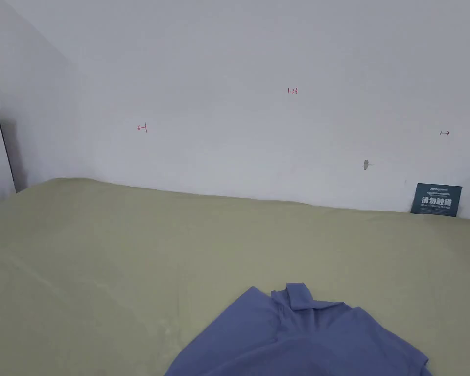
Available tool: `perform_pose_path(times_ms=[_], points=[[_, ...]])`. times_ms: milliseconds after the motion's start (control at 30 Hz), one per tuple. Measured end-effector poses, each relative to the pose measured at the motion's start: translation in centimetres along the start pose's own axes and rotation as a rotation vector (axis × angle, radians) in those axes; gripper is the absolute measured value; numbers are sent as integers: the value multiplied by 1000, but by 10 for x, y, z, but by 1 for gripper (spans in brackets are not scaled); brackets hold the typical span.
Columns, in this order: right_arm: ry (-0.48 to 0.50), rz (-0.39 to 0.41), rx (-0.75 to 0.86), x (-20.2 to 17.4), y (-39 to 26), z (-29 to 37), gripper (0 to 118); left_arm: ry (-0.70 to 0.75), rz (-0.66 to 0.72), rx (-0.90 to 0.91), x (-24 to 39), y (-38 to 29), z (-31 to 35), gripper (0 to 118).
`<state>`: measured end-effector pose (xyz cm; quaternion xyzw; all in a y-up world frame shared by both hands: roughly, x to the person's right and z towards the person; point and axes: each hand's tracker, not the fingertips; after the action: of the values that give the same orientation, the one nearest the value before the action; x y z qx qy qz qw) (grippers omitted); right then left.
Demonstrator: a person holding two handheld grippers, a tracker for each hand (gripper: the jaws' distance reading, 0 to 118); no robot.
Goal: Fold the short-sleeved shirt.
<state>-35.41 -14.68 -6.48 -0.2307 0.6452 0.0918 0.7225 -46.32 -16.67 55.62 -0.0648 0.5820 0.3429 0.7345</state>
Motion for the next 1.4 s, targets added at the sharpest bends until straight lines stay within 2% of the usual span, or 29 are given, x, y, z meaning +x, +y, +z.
perform_pose_path(times_ms=[100, 133, 233, 267, 300, 333, 367, 400, 433, 467, 500, 533, 700, 733, 767, 800, 833, 867, 933, 1000, 1033, 1067, 1100, 1200, 1233, 1267, 1333, 1367, 1400], points=[[-128, 126, 164, -29, 19, 30, 117, 51, -213, 205, 44, 9, 28, 109], [-142, 156, 217, -50, 30, 42, 117, 78, -247, 257, 59, 9, 35, 109], [-121, 180, 316, -79, 31, 67, 115, 102, -373, 370, 97, 0, 52, 108], [-109, 187, 323, -90, 31, 72, 112, 96, -417, 395, 105, -6, 55, 107], [-101, 204, 345, -99, 27, 79, 104, 86, -461, 409, 113, -11, 58, 104], [-109, 223, 369, -107, 22, 84, 77, 81, -502, 414, 119, -16, 60, 92], [-137, 249, 385, -115, 17, 88, 44, 63, -534, 404, 125, -23, 61, 72], [-161, 268, 384, -121, 14, 88, 6, 63, -561, 392, 130, -28, 61, 41], [-158, 259, 388, -124, 11, 90, 0, 43, -570, 367, 132, -30, 60, 1], [-146, 258, 392, -124, 9, 94, 0, 61, -566, 371, 134, -35, 58, 0], [-91, 223, 387, -123, 9, 96, 0, 63, -551, 370, 135, -34, 61, 0], [-103, 202, 396, -127, 8, 94, 0, 12, -525, 348, 132, -32, 61, 0], [-109, 180, 406, -125, 13, 89, 0, 91, -481, 417, 117, -20, 61, 0], [-108, 178, 404, -122, 16, 88, 0, 108, -467, 426, 111, -13, 58, 1], [-112, 178, 401, -120, 18, 87, 0, 101, -460, 415, 105, -6, 56, 8], [-114, 176, 397, -120, 19, 85, 0, 89, -429, 378, 95, 4, 47, 26], [-115, 174, 390, -118, 22, 83, 0, 72, -407, 319, 85, 12, 36, 71], [-118, 174, 385, -117, 23, 81, 0, 79, -381, 227, 77, 19, 23, 102], [-112, 167, 366, -115, 25, 79, 0, 96, -311, 15, 57, 30, -12, 113], [-102, 166, 351, -112, 26, 78, 0, 34, -258, -169, 34, 28, -40, 113], [-96, 167, 336, -111, 26, 77, 0, 55, -255, -279, 34, 26, -52, 114], [-99, 171, 328, -108, 24, 76, 0, 111, -270, -302, 30, 19, -64, 113], [-103, 178, 315, -107, 24, 75, 0, 90, -288, -380, 24, 13, -74, 113], [-106, 184, 291, -103, 23, 71, 0, 140, -339, -455, 28, -8, -89, 112], [-107, 188, 284, -102, 24, 68, 0, 136, -332, -428, 29, -12, -88, 102], [-109, 191, 278, -101, 25, 65, 0, 132, -328, -420, 31, -15, -87, 84], [-104, 196, 251, -99, 29, 56, 0, 167, -341, -321, 32, -22, -86, 30], [-97, 200, 241, -97, 32, 50, 0, 120, -316, -331, 32, -22, -87, 14], [-68, 219, 213, -95, 39, 39, 0, 87, -302, -342, 35, -24, -87, 13]])
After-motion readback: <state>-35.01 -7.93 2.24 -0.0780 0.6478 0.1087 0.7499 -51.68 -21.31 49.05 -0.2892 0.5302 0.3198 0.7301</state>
